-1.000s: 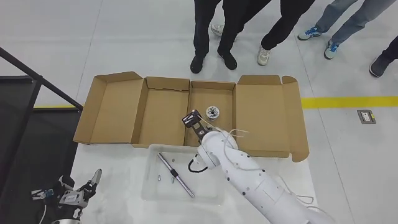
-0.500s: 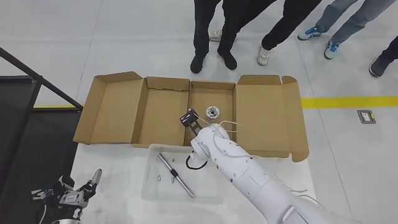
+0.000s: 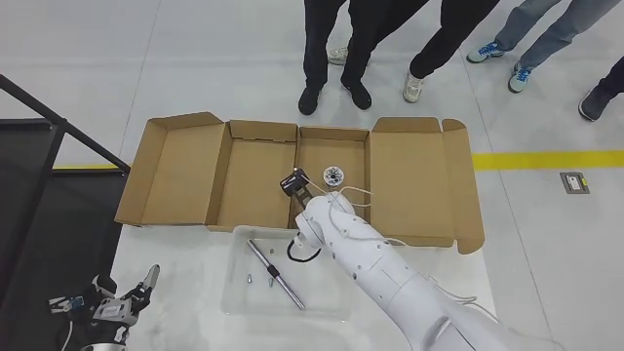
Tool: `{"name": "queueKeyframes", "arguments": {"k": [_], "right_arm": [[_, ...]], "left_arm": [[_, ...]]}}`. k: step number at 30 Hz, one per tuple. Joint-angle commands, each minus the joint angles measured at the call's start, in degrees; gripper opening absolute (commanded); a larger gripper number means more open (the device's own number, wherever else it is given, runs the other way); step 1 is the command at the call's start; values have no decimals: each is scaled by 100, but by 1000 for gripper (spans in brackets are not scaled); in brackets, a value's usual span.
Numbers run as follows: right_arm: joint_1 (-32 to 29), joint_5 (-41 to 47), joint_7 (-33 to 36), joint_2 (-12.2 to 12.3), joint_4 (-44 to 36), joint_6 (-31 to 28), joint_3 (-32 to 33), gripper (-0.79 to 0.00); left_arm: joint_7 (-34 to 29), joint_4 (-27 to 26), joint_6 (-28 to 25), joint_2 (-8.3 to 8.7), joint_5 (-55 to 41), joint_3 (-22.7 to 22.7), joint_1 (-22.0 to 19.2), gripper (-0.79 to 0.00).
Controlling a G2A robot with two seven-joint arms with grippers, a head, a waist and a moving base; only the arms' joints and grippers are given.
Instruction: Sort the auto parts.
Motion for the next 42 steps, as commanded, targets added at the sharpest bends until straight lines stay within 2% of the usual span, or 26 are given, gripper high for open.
{"name": "queueKeyframes", "arguments": {"k": [1, 6, 11, 15, 19, 20, 21, 24, 30, 35, 42], "right_arm": [[-30, 2, -131, 6, -76, 9, 57, -453], [-288, -117, -495, 147, -613, 109, 317, -459], [-937, -459, -749, 498, -1832, -76, 817, -468], [-1840, -768, -1002, 849, -3326, -618, 1408, -468], [-2799, -810, -1481, 1138, -4605, -1535, 2041, -422], [-2994, -811, -1654, 1194, -4826, -1755, 2186, -151], [-3188, -772, -1854, 1242, -5009, -1964, 2316, 0], [-3642, -627, -2389, 1361, -5317, -2633, 2636, 0], [-3681, -608, -2440, 1373, -5328, -2710, 2670, 0], [-3720, -616, -2511, 1379, -5344, -2755, 2657, 0], [-4055, -1226, -3328, 1540, -5842, -3790, 2744, 0]], "left_arm": [[0, 0, 0, 0, 0, 0, 0, 0], [0, 0, 0, 0, 0, 0, 0, 0], [0, 0, 0, 0, 0, 0, 0, 0], [0, 0, 0, 0, 0, 0, 0, 0], [0, 0, 0, 0, 0, 0, 0, 0], [0, 0, 0, 0, 0, 0, 0, 0], [0, 0, 0, 0, 0, 0, 0, 0], [0, 0, 0, 0, 0, 0, 0, 0], [35, -37, -10, 0, 41, -3, -11, 0], [241, -279, -241, 15, 644, -9, 66, 0], [762, -761, -497, 77, 1920, -369, 238, 0]]}}
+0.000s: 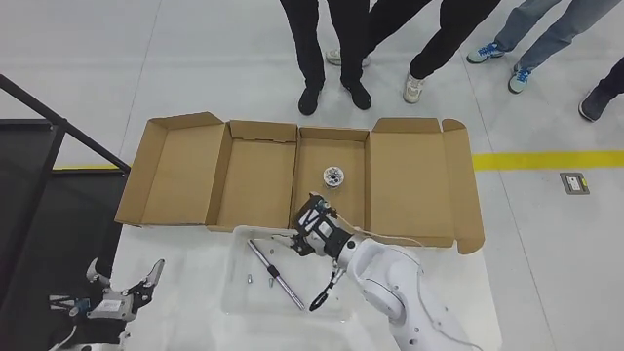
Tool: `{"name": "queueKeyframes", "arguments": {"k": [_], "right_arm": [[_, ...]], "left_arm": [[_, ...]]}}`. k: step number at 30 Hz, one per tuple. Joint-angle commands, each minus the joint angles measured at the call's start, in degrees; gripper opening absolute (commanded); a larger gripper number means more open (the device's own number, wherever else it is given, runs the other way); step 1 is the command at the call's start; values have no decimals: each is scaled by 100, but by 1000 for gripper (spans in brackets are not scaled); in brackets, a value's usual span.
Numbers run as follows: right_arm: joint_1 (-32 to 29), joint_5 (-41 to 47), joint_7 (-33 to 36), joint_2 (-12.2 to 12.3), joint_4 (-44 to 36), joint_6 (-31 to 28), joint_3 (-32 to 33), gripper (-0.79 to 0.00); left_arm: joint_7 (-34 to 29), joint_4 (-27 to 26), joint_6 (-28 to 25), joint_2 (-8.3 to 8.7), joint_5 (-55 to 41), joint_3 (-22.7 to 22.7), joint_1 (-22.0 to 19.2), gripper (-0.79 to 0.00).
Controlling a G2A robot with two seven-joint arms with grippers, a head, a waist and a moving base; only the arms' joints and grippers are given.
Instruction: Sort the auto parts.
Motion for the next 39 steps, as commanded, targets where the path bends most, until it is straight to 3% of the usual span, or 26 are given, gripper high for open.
{"name": "queueKeyframes", "arguments": {"k": [1, 8, 12, 17, 19, 31, 35, 39], "right_arm": [[-128, -153, -306, 61, -172, -393, 78, 0], [-622, -386, -1656, 312, -698, -1812, 672, 0], [-925, -506, -2390, 450, -939, -2414, 1064, 0], [-1366, -508, -3029, 581, -1103, -2622, 1529, 0], [-1431, -514, -3035, 595, -1108, -2585, 1593, 0], [-1430, -515, -3029, 596, -1116, -2589, 1580, 0], [-1300, -495, -3016, 633, -1166, -2761, 1517, 0], [-1283, -526, -3022, 701, -1228, -3040, 1583, 0]], "left_arm": [[110, -185, -135, 30, 537, -135, 44, 0], [130, -667, -1163, 182, 1732, -718, -126, 0], [200, -913, -1777, 290, 2761, -744, -386, 0], [378, -1179, -2432, 423, 3827, -570, -815, 0], [345, -1249, -2659, 462, 4072, -488, -947, 0], [352, -1257, -2725, 468, 4134, -445, -930, 0], [319, -1386, -3071, 557, 4941, -196, -1176, 0], [728, -1513, -3731, 713, 5897, 29, -1554, 0]]}}
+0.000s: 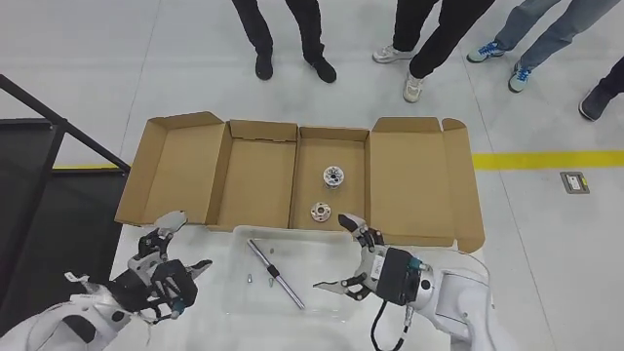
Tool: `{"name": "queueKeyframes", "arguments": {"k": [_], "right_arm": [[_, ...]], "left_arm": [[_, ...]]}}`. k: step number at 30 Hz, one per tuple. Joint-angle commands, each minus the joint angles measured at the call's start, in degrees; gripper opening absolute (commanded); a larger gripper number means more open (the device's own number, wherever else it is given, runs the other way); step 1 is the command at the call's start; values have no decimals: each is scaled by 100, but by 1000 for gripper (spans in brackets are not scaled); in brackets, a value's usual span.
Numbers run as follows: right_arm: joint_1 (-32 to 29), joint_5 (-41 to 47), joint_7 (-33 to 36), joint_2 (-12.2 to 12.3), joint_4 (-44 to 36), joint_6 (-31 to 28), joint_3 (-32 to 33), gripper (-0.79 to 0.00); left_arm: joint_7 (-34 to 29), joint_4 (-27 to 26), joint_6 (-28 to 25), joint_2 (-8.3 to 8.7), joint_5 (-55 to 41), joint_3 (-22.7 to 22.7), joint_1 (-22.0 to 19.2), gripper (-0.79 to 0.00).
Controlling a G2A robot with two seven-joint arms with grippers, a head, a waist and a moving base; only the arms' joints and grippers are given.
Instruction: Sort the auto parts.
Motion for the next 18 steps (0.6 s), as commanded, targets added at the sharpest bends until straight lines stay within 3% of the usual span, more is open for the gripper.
{"name": "queueKeyframes", "arguments": {"k": [1, 4, 9, 14, 18], "right_arm": [[-31, -7, -7, 39, -22, -139, 77, 0], [-152, 11, -53, 106, -65, -246, 276, 0], [-557, 52, -289, 259, -238, -246, 633, 0], [-992, 73, -592, 452, -364, -246, 983, 0], [-1293, 122, -936, 599, -375, -246, 1294, 0]], "left_arm": [[402, -12, -474, 109, 633, 138, -252, 0], [1183, 116, -1068, 310, 1534, 417, -741, 0], [2395, 586, -1603, 669, 2974, 1079, -1643, 0], [2897, 1149, -1282, 1046, 3504, 2063, -2392, 0], [3032, 1308, -1147, 1358, 3594, 2969, -3000, 0]]}}
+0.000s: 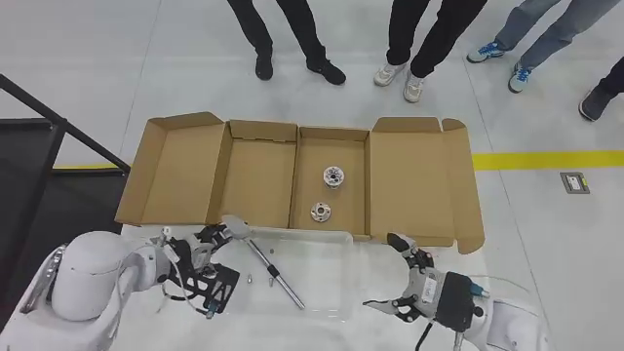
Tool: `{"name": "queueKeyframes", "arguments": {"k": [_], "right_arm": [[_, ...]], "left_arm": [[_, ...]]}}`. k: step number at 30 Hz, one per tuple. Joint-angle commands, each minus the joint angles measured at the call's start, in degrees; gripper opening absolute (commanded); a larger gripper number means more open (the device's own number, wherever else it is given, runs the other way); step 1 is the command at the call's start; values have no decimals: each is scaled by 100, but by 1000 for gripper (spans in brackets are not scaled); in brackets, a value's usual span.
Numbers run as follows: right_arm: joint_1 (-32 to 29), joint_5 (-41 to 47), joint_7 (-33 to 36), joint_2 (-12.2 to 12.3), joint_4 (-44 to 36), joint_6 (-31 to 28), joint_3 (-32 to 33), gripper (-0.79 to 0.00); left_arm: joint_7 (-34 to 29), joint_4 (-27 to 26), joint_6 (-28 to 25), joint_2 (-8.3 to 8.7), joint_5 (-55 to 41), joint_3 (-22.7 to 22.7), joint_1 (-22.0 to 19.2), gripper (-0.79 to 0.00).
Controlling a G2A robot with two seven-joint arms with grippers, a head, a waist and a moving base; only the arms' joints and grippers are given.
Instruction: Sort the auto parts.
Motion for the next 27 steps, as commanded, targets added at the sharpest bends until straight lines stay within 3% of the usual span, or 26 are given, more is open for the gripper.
{"name": "queueKeyframes", "arguments": {"k": [1, 5, 16, 18, 27], "right_arm": [[-121, 22, -185, 68, 28, 0, 150, 0], [-263, 74, -411, 160, 217, 32, 478, 0], [-276, 95, -419, 166, 258, 74, 522, 0], [-276, 95, -419, 166, 258, 74, 522, 0], [-276, 95, -419, 166, 258, 74, 522, 0]], "left_arm": [[23, 23, 22, 158, 65, 554, -324, 0], [-148, 74, -149, 353, 18, 1262, -834, 0], [-182, 83, -129, 352, 25, 1276, -815, 0], [-272, 73, -80, 349, 110, 1485, -759, 0], [-161, 715, -161, 383, 512, 2931, -1912, 0]]}}
